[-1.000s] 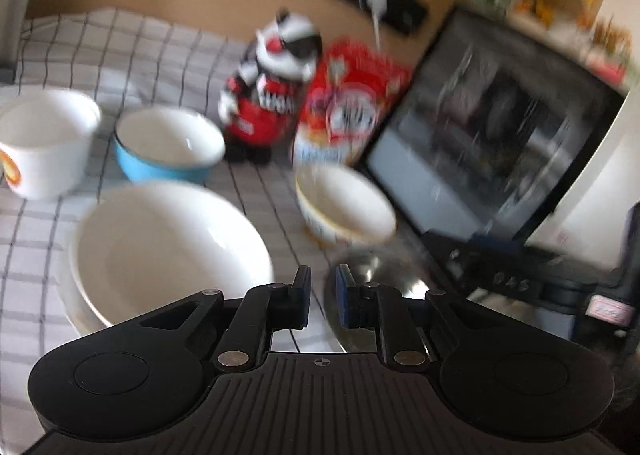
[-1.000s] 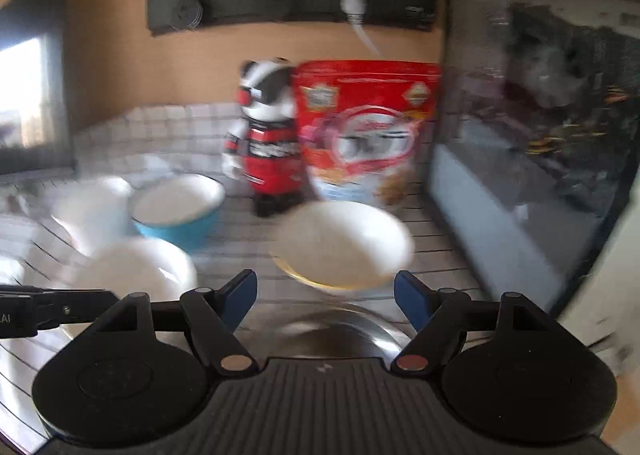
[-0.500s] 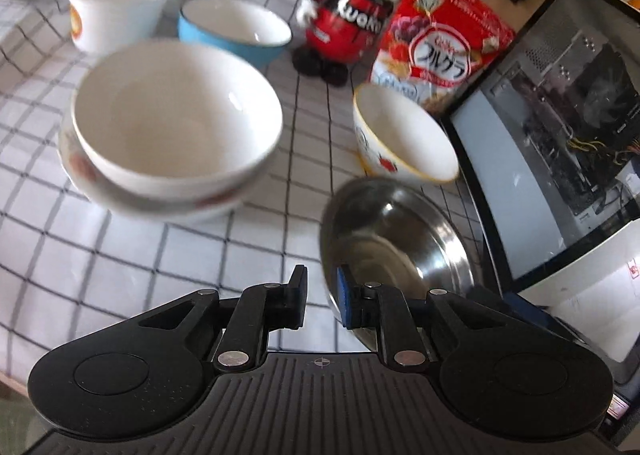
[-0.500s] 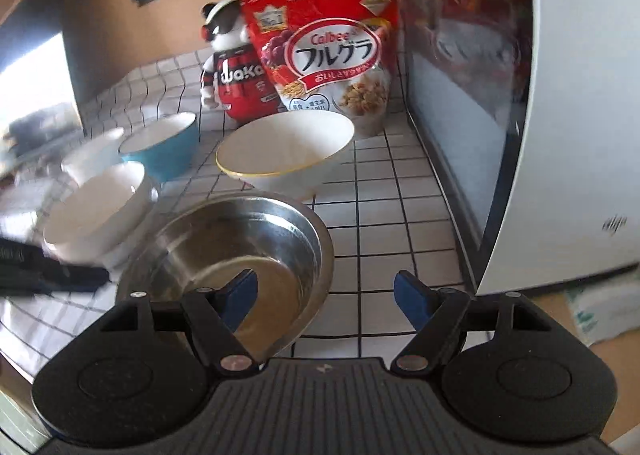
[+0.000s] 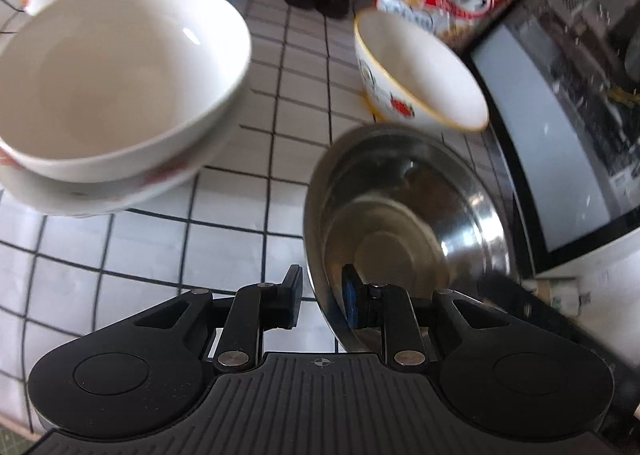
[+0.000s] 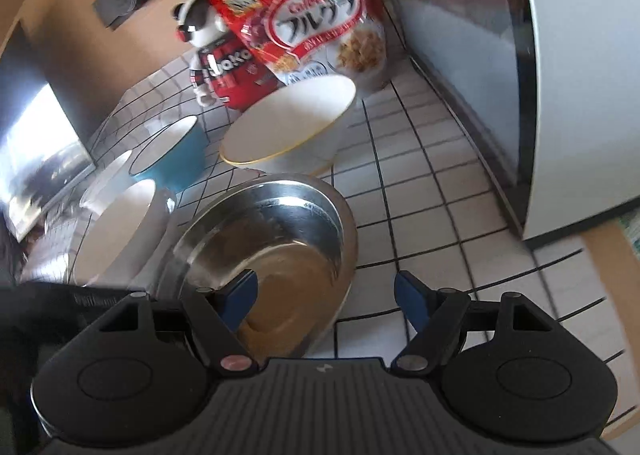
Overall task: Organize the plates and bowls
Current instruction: 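Move both tools to the rim of the steel bowl, then close the right tool on the steel bowl rim while the left tool grips it too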
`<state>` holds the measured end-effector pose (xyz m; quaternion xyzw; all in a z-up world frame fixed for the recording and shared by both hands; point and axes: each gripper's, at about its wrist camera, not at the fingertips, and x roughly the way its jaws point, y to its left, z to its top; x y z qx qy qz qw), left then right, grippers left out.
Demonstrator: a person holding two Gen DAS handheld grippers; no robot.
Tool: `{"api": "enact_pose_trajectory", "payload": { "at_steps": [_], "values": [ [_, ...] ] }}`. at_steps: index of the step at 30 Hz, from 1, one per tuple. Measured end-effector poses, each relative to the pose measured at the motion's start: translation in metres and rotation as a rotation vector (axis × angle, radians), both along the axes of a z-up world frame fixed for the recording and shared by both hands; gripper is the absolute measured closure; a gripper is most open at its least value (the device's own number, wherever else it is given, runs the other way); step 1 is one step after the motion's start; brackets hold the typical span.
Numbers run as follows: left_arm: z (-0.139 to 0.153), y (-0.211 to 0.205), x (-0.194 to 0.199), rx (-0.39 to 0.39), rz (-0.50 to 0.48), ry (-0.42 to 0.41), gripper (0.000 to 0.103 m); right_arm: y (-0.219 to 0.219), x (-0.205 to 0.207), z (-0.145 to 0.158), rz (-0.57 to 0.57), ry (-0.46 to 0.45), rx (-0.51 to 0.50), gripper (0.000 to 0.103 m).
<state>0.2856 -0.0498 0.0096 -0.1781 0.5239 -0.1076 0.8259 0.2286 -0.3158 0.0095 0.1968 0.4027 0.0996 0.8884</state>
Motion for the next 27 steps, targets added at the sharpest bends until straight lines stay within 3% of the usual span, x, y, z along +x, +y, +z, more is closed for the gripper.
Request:
{"api": "enact_pose_trajectory", "payload": {
  "at_steps": [6,10,15,23,27],
  "values": [
    [0.000,0.004,-0.001,0.038,-0.072,-0.002,0.073,0.003,0.025,-0.010,0.015,0.078,0.075,0.027],
    [0.002,0.015,-0.005,0.064,-0.108,0.005,0.073,0.014,0.035,-0.014,0.058,0.102,0.034,0.027],
    [0.001,0.023,-0.006,0.040,-0.100,0.013,0.073,0.026,0.040,-0.015,0.109,0.123,0.005,0.026],
    [0.000,0.022,-0.005,0.040,-0.117,-0.002,0.075,0.021,0.046,-0.017,0.148,0.142,0.068,0.013],
    [0.001,0.016,-0.007,0.072,-0.142,-0.022,0.077,0.022,0.048,-0.017,0.154,0.149,0.076,0.011]
  ]
}}
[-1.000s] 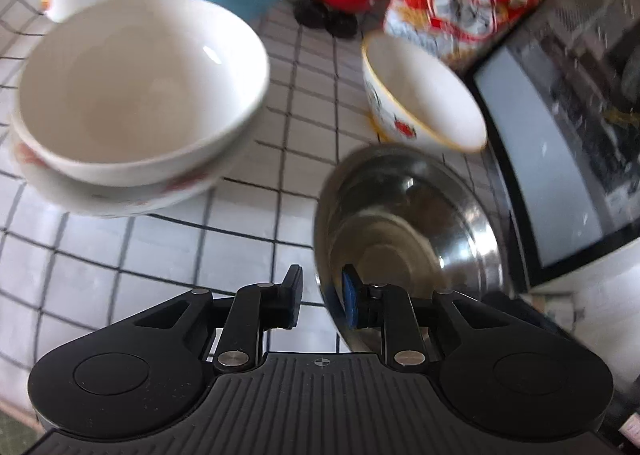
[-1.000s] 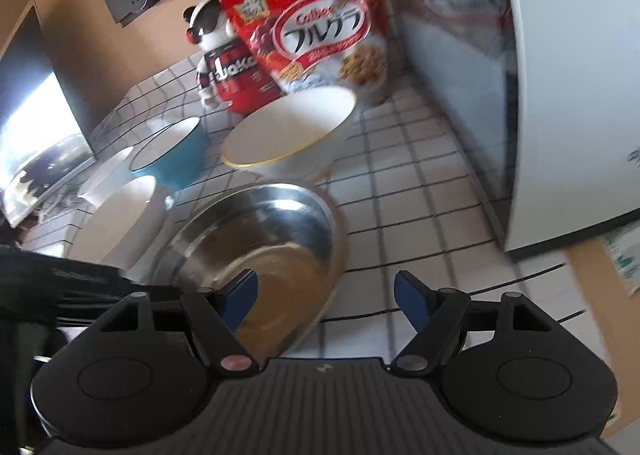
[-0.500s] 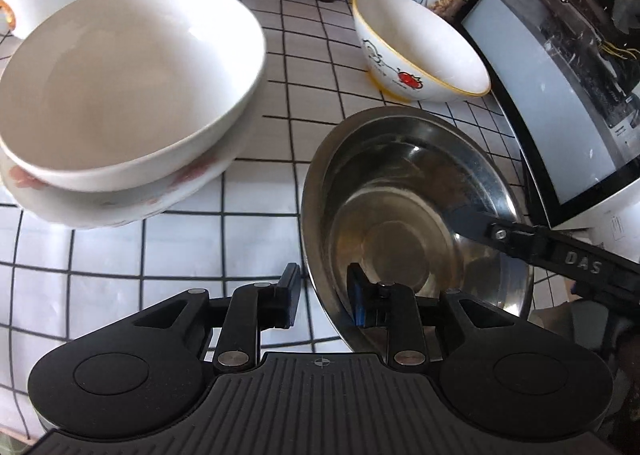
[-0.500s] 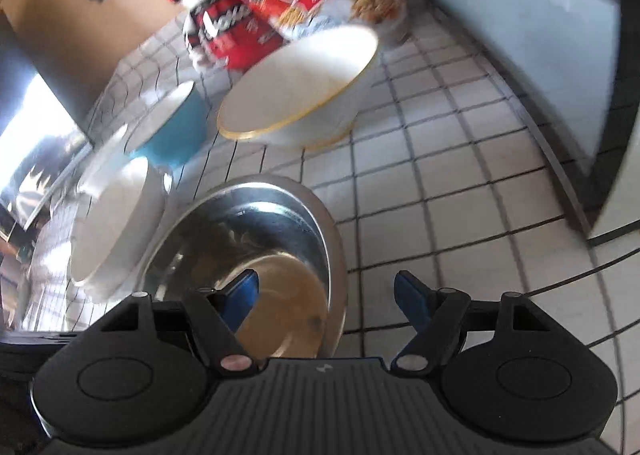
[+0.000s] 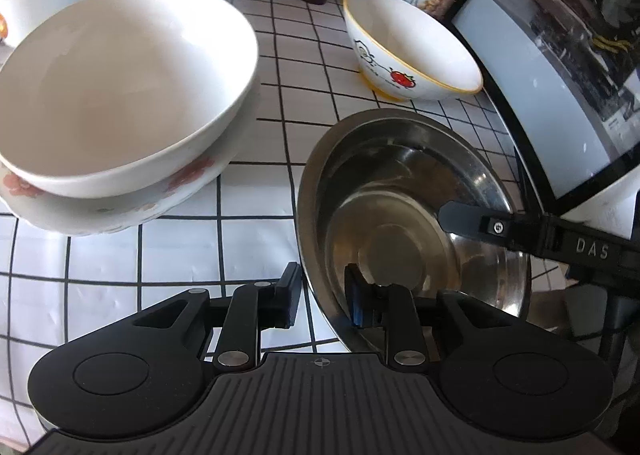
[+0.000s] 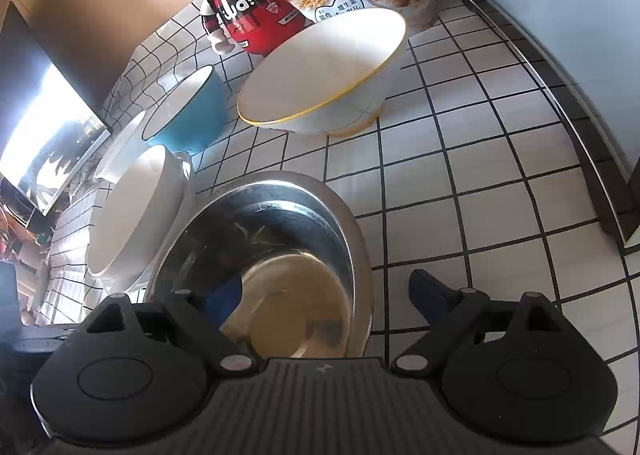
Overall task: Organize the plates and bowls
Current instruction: 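Close the right tool on the steel bowl rim while the left tool grips it too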
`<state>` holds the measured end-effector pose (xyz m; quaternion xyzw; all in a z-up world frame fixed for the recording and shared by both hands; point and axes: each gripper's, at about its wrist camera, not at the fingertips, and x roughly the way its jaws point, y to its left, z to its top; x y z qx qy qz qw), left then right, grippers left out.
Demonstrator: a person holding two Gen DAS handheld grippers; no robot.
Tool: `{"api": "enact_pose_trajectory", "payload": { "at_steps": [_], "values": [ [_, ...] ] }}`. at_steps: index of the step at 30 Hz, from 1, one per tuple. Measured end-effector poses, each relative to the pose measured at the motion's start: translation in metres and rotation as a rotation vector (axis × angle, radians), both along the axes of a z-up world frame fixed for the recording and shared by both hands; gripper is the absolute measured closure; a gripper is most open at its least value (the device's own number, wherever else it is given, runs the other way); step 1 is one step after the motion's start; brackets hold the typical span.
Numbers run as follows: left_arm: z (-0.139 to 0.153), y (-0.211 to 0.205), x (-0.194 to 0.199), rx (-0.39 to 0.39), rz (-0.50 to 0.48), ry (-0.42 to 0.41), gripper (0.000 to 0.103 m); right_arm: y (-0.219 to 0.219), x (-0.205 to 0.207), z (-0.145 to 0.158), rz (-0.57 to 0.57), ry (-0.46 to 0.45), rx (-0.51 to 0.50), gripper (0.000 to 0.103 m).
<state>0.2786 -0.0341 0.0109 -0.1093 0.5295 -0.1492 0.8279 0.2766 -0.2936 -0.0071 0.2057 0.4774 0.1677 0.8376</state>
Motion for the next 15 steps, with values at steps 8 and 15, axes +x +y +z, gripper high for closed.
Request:
{"api": "enact_pose_trajectory", "payload": {
  "at_steps": [8,15],
  "values": [
    [0.002,-0.007,-0.003,0.042,0.013,-0.008,0.077,0.018,-0.002,0.001,0.162,-0.058,-0.104,0.004],
    [-0.001,0.006,0.000,-0.018,0.065,0.023,0.080,0.014,0.000,0.004,0.133,-0.058,-0.131,0.024]
  ]
}}
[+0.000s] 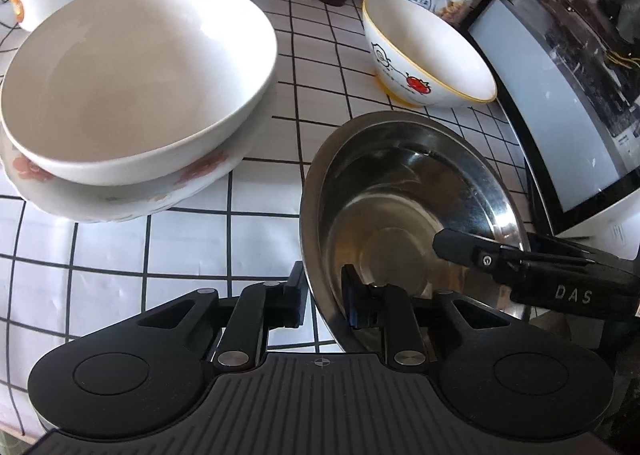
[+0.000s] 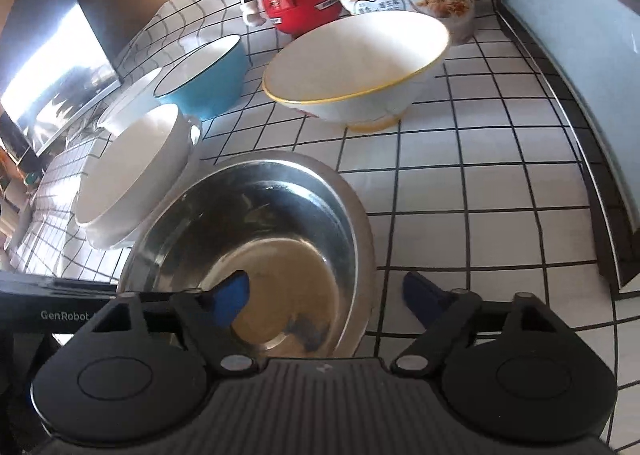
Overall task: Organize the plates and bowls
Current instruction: 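Close the right tool on the steel bowl rim while the left tool grips it too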
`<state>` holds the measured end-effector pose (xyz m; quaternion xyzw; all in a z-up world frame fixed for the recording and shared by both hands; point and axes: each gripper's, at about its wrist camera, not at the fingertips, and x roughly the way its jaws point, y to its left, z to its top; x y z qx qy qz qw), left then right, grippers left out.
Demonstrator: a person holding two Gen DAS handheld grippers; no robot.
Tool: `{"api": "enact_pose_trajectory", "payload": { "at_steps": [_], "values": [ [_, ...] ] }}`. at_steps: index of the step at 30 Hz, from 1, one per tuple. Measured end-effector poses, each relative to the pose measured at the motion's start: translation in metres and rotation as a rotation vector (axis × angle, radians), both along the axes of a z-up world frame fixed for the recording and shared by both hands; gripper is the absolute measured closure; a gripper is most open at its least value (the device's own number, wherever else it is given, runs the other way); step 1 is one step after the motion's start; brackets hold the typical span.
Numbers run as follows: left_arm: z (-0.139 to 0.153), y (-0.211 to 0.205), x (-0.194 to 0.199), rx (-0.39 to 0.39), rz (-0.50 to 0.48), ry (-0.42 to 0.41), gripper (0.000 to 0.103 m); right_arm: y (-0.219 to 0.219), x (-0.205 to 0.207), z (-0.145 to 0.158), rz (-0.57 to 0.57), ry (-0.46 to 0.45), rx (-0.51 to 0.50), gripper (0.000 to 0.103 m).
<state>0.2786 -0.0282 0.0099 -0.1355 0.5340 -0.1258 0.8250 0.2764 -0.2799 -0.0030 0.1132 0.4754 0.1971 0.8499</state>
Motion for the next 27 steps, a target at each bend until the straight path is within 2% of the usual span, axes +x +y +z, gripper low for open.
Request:
{"api": "enact_pose_trajectory", "payload": {
  "at_steps": [6,10,17,20,24,27],
  "values": [
    [0.001,-0.003,0.000,0.019,-0.004,-0.002,0.081,0.001,-0.001,0.002,0.020,0.001,-0.035,0.034],
    [0.002,-0.005,0.002,0.030,-0.005,0.005,0.081,0.006,-0.006,0.003,0.038,-0.017,-0.078,0.049],
    [0.002,-0.012,0.003,0.058,-0.018,0.000,0.081,0.011,-0.010,0.003,0.053,-0.002,-0.055,0.066],
    [0.003,-0.014,0.002,0.064,-0.019,0.004,0.083,0.012,-0.012,0.004,0.052,0.001,-0.063,0.067],
    [0.004,-0.013,0.001,0.026,-0.019,0.068,0.084,0.010,-0.014,0.009,0.041,0.007,-0.069,0.067],
    [0.013,-0.018,-0.007,0.016,-0.057,0.061,0.082,0.009,-0.020,0.020,0.045,-0.008,-0.096,0.067]
  ]
}}
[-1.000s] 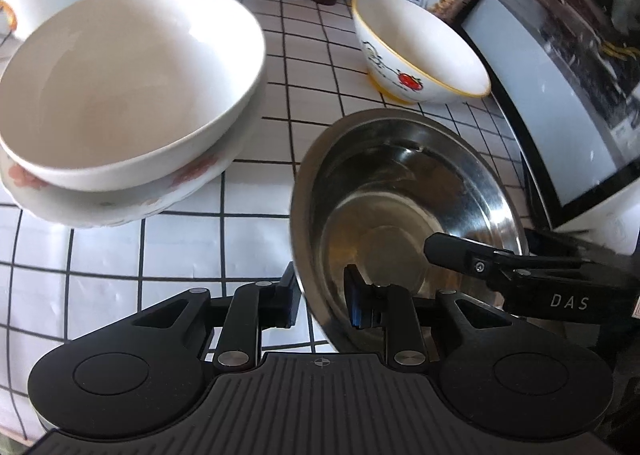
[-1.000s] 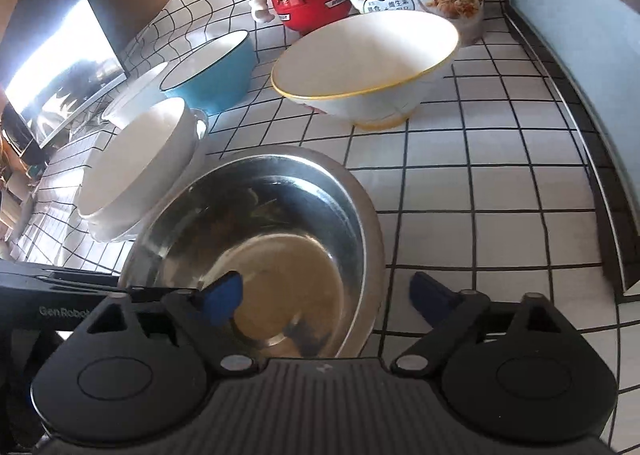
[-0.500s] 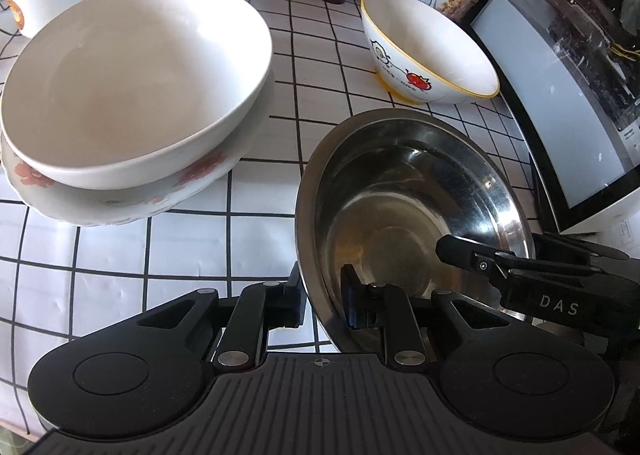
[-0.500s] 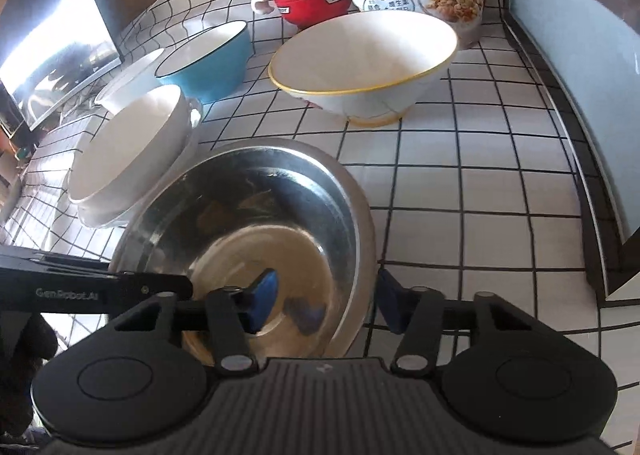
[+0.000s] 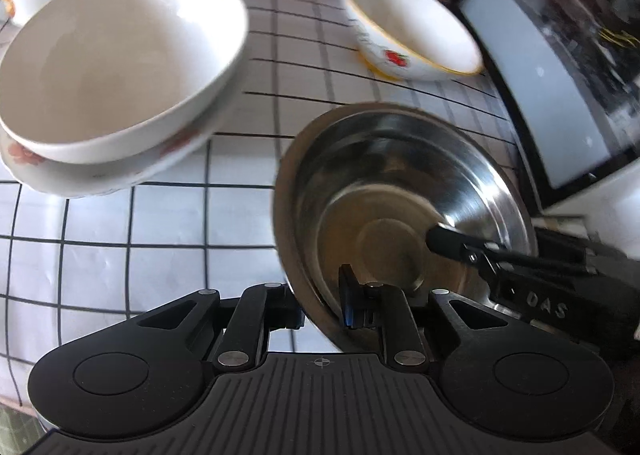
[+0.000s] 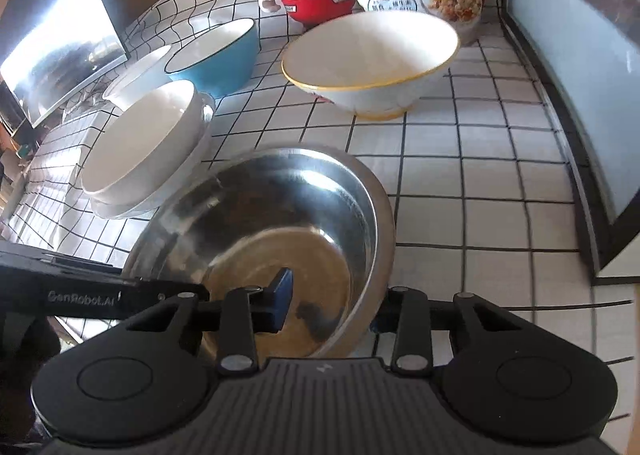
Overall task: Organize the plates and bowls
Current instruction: 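Close the right tool on the steel bowl rim while the left tool grips it too, then lift the steel bowl with both tools and carry it over the stacked bowl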
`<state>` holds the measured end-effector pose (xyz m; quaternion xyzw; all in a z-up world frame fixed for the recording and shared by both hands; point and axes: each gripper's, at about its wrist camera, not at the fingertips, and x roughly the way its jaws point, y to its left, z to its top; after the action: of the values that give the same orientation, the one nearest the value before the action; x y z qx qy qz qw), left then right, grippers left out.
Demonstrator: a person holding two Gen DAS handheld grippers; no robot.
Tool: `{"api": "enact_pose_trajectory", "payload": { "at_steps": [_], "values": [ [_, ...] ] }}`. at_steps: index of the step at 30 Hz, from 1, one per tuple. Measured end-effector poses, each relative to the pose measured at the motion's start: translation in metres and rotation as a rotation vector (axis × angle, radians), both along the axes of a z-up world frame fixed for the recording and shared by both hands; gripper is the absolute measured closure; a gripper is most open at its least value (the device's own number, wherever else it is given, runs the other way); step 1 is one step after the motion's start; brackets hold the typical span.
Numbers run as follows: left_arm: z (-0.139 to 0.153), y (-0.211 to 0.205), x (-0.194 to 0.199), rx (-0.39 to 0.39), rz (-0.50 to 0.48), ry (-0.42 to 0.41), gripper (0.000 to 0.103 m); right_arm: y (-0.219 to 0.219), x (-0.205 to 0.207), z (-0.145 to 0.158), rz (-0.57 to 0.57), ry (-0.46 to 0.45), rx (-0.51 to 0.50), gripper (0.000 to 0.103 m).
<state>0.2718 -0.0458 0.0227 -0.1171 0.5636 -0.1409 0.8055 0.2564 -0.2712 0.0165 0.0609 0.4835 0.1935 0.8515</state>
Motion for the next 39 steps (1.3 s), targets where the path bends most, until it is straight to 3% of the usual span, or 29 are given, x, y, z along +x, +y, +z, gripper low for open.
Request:
{"api": "enact_pose_trajectory", "payload": {
  "at_steps": [4,11,17,23,27,31,39],
  "values": [
    [0.019,-0.005,-0.010,-0.002,-0.033,-0.031,0.081,-0.002,-0.008,0.021,0.013,-0.029,-0.026,0.067],
    [0.058,0.016,-0.018,-0.044,-0.008,-0.142,0.082,0.008,-0.013,0.063,0.056,-0.121,-0.057,0.067],
    [0.106,0.056,-0.012,-0.076,0.071,-0.250,0.082,0.037,0.003,0.109,0.140,-0.255,-0.031,0.067],
    [0.142,0.102,0.004,-0.019,0.170,-0.357,0.082,0.087,0.037,0.133,0.188,-0.352,0.022,0.067],
    [0.137,0.131,0.021,0.012,0.255,-0.350,0.082,0.124,0.063,0.121,0.208,-0.329,0.034,0.067],
    [0.112,0.152,0.036,0.020,0.331,-0.294,0.083,0.154,0.075,0.098,0.231,-0.276,0.013,0.067],
    [0.069,0.173,0.044,0.014,0.355,-0.205,0.083,0.183,0.091,0.061,0.268,-0.201,-0.039,0.067]
  ]
}}
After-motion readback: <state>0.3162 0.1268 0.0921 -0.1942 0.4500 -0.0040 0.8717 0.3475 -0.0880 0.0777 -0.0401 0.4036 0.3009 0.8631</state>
